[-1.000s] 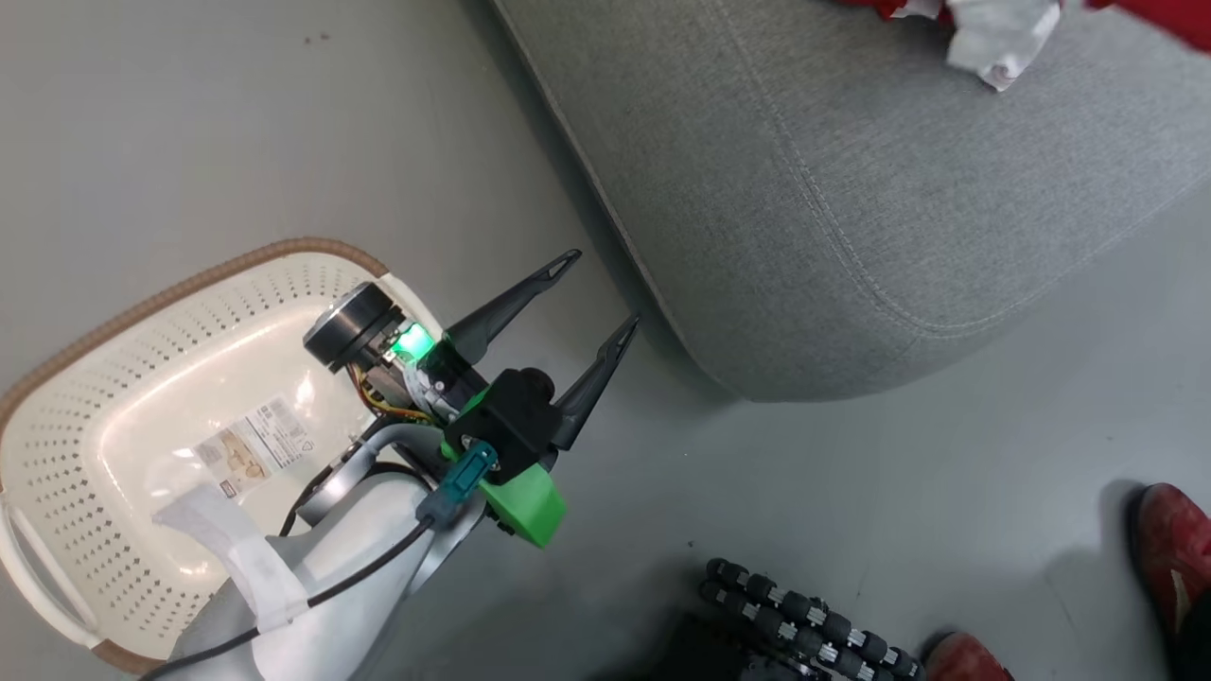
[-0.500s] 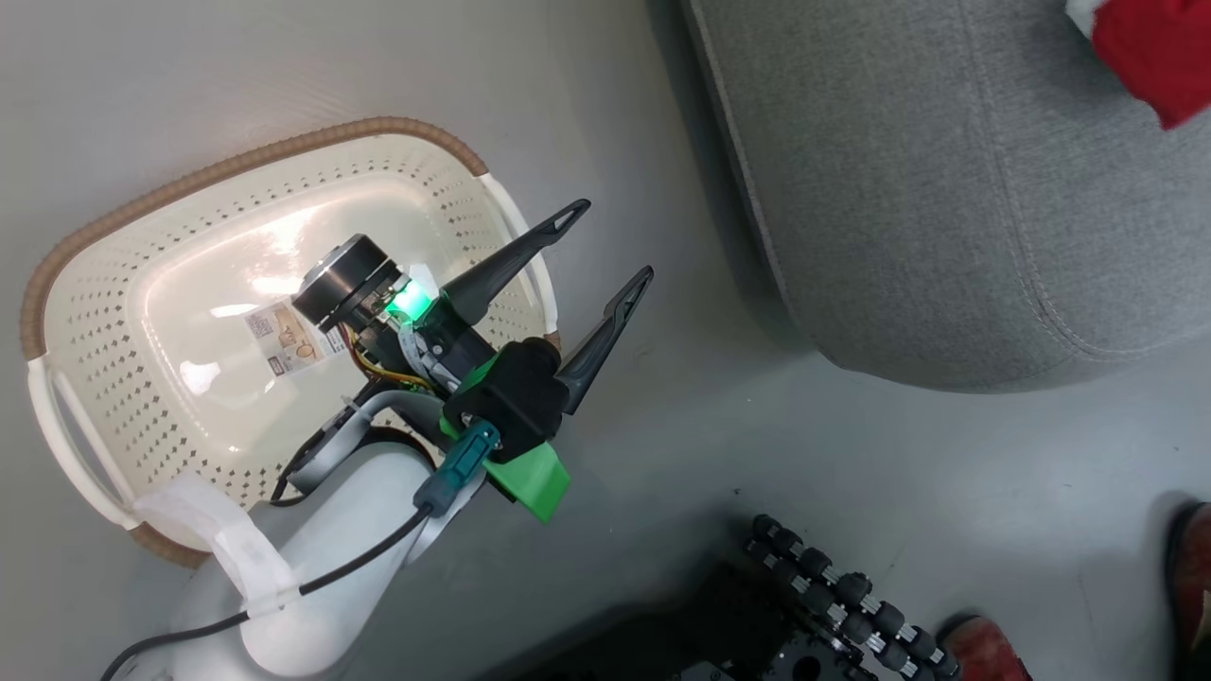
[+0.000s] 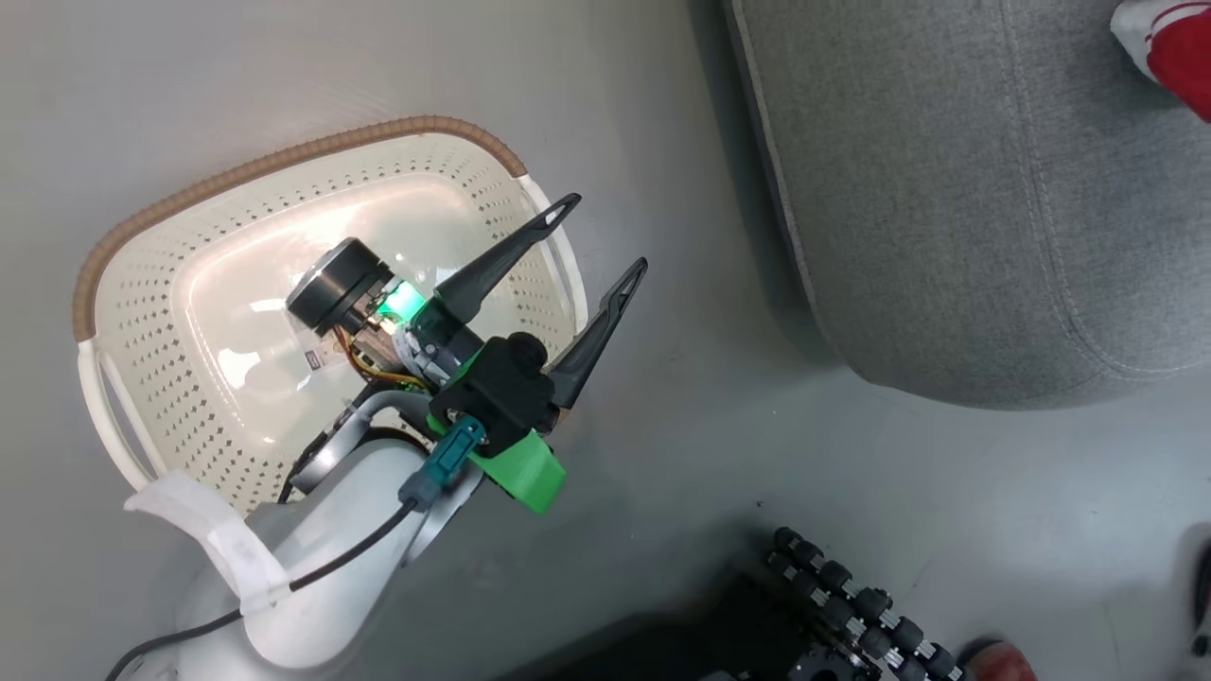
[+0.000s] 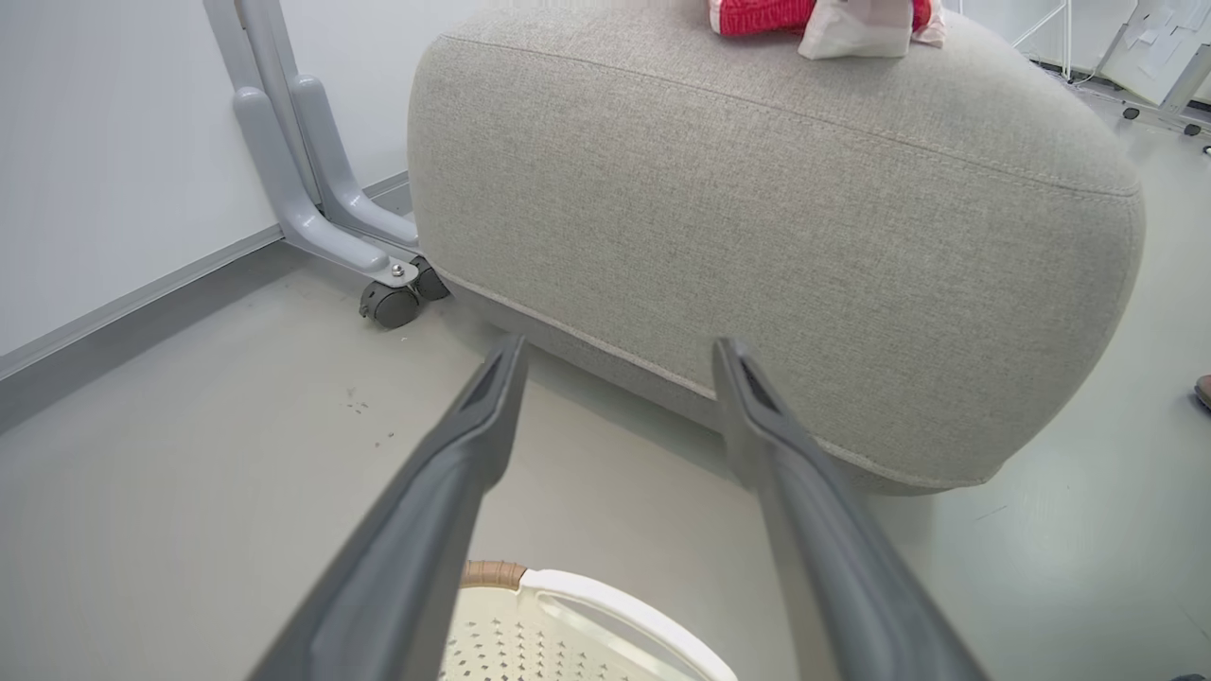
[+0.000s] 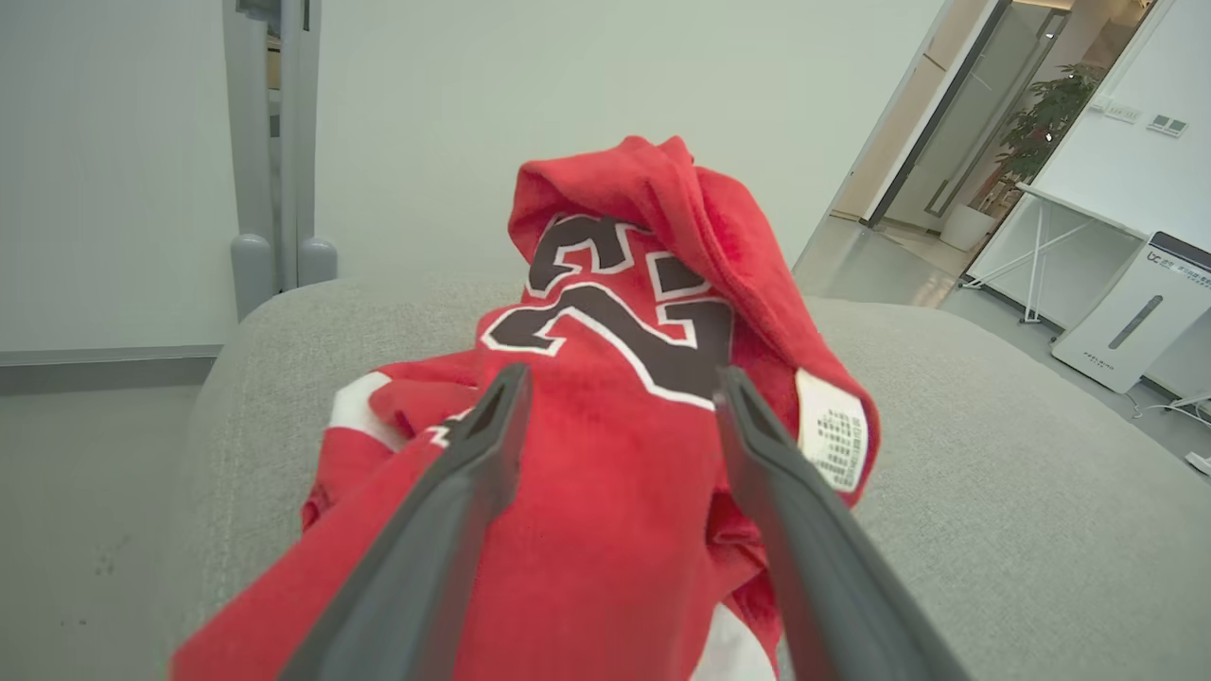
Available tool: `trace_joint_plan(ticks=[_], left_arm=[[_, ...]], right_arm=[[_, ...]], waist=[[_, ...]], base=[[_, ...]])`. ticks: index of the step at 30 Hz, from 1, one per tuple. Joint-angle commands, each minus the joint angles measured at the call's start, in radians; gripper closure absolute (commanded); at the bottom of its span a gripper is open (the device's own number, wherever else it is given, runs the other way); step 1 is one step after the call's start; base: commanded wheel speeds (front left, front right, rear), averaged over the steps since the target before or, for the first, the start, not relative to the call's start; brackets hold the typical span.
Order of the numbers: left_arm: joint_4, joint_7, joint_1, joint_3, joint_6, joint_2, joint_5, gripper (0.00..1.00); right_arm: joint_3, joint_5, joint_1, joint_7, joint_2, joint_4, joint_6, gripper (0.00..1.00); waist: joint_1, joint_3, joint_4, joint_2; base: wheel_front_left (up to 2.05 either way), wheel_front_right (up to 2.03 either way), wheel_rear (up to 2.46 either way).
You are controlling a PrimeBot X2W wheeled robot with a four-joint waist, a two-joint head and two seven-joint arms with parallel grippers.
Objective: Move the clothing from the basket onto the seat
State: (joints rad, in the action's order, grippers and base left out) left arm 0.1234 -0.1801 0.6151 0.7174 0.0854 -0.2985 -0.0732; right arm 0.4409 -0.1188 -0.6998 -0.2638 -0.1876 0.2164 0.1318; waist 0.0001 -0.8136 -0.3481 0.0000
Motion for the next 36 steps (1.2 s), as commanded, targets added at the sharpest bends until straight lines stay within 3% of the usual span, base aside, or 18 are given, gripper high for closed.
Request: trace_joint_plan(ticks=[1,7,13,24,31,36], left_arm=[[0.007,-0.009,-0.020,-0.004,-0.010,0.001,-0.019,0.00],[0.029,-0.043,-0.064,-0.007,-0.009,0.029,-0.076,0.00],[0.055,-0.078,-0.124,-0.046,-0.049,0.074,-0.131,0.00],[0.003,-0.085,-0.290,-0.242,-0.128,0.158,-0.172,0.00],[-0.006,-0.084,-0.450,-0.411,-0.096,0.208,-0.189,0.00],[-0.023,-0.084,-0.548,-0.505,-0.078,0.232,-0.167,0.00]], right_arm=[[-0.007,0.007,0.052,-0.001,0.032,-0.031,-0.002,0.00],[-0.097,0.008,0.193,-0.001,0.089,-0.130,-0.002,0.00],[-0.220,-0.031,0.300,-0.001,0.121,-0.189,-0.002,0.00],[-0.452,-0.076,0.441,-0.001,0.081,-0.152,-0.002,0.00],[-0.572,-0.069,0.501,-0.001,0.095,-0.106,-0.002,0.00],[-0.599,-0.067,0.564,-0.001,0.115,-0.099,-0.002,0.00]], waist=[[-0.0001,0.046,-0.014,0.0000],[-0.0001,0.149,0.004,0.0000],[-0.0001,0.260,0.073,0.0000],[-0.0001,0.460,0.258,0.0000],[-0.0001,0.593,0.334,0.0000],[-0.0001,0.679,0.360,0.0000]], base=[[0.00,0.00,0.00],[0.00,0.00,0.00],[0.00,0.00,0.00],[0.00,0.00,0.00],[0.00,0.00,0.00],[0.00,0.00,0.00]])
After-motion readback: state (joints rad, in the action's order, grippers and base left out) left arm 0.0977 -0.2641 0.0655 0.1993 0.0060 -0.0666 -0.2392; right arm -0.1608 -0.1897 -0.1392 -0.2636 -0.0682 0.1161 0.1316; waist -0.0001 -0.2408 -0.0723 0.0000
